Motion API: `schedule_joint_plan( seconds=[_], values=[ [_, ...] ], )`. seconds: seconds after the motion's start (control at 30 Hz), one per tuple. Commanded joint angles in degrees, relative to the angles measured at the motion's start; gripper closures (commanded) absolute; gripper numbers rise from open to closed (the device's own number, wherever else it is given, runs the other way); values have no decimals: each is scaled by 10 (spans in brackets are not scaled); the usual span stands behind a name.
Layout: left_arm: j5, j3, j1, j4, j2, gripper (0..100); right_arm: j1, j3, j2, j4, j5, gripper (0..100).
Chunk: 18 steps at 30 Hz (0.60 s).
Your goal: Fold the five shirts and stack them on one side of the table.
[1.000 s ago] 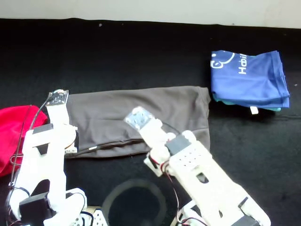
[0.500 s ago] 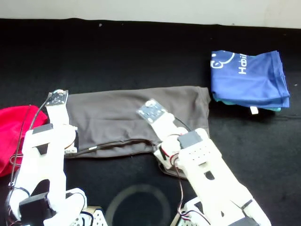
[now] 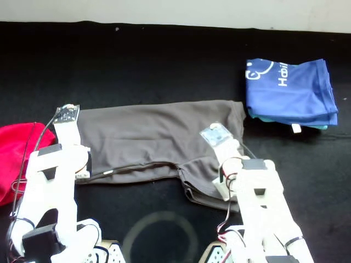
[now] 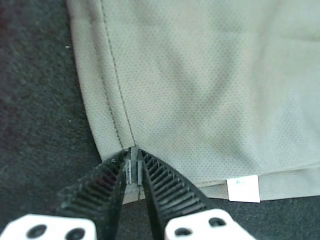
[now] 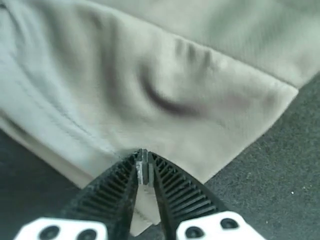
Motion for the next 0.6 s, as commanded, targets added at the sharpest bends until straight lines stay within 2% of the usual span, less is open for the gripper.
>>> schedule_joint_plan(
  seconds=[0.0,0.13,0.3,0.4,0.57],
  values=[
    [-4,-55,-12,75,-24,992,38,6,-2,-17,29,991],
    [-3,-120,7,190,-78,992,84,4,-5,-17,51,991],
    [-3,-117,51,208,-122,992,102,3,-8,-15,55,991],
    [-3,-80,71,176,-121,992,101,-3,-9,-14,50,991],
    [-5,27,79,48,-121,992,99,-107,-9,86,-56,991]
  ],
)
